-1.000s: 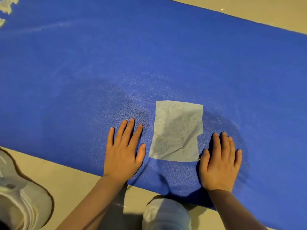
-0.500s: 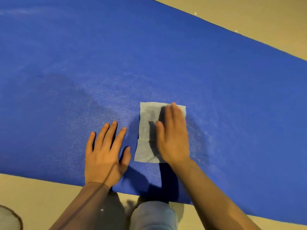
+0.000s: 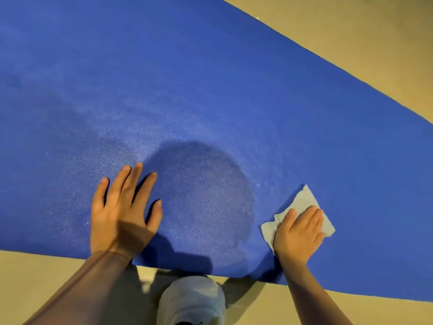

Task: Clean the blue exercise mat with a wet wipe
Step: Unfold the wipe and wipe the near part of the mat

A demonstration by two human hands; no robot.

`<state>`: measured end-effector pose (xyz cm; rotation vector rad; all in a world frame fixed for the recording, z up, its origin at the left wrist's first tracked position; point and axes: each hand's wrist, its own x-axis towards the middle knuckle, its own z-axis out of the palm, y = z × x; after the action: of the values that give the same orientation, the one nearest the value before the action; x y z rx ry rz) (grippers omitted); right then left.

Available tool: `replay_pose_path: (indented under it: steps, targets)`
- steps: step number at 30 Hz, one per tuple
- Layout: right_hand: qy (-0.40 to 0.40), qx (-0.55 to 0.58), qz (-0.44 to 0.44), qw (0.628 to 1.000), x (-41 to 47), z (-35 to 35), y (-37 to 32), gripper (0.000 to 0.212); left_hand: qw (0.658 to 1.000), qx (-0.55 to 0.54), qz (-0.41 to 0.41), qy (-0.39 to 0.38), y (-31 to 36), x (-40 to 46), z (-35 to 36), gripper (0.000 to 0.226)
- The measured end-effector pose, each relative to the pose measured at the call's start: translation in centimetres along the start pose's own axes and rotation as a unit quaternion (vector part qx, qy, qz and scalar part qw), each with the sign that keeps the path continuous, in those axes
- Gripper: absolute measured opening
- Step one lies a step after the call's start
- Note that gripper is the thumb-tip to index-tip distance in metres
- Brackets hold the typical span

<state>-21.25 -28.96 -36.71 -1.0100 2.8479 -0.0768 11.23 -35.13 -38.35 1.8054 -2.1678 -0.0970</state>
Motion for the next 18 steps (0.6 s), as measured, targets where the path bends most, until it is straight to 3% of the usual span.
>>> replay_pose_path:
  steps: [2,5,7,9,11,13,16,18]
  targets:
    - [-0.010,0.007,-0.015,1.000,-1.5,0.9,-3.9,0.086,1.000,-0.004,-0.003,0.000,0.1,0.1,-0.1,0.052]
    - [-0.020,0.011,-0.182,0.983,-5.3,2.7,-11.6,0.079,1.000,-0.009,-0.002,0.005,0.2,0.0,0.0,0.051]
    - [-0.030,-0.006,-0.358,0.933,-8.2,3.4,-16.1,0.076,1.000,-0.022,-0.008,0.008,0.1,0.0,0.0,0.050]
    - [-0.049,-0.015,-0.507,0.860,-8.6,3.4,-18.4,0.073,0.999,-0.037,-0.010,0.010,0.0,0.1,0.0,0.048]
    - [-0.053,0.018,-0.561,0.826,-5.8,2.9,-17.8,0.070,0.999,-0.037,-0.009,0.003,0.0,0.2,-0.1,0.047]
    - [-0.060,0.031,-0.510,0.858,-1.5,2.0,-15.0,0.071,0.999,-0.037,-0.009,0.003,0.1,0.2,-0.2,0.048]
    - [-0.076,-0.038,-0.333,0.939,5.4,0.2,-7.3,0.083,0.999,-0.035,-0.010,0.003,0.3,0.2,-0.1,0.048]
    - [-0.080,-0.074,-0.207,0.972,8.2,-1.7,-1.6,0.091,1.000,-0.030,-0.004,-0.002,0.2,0.3,-0.2,0.048]
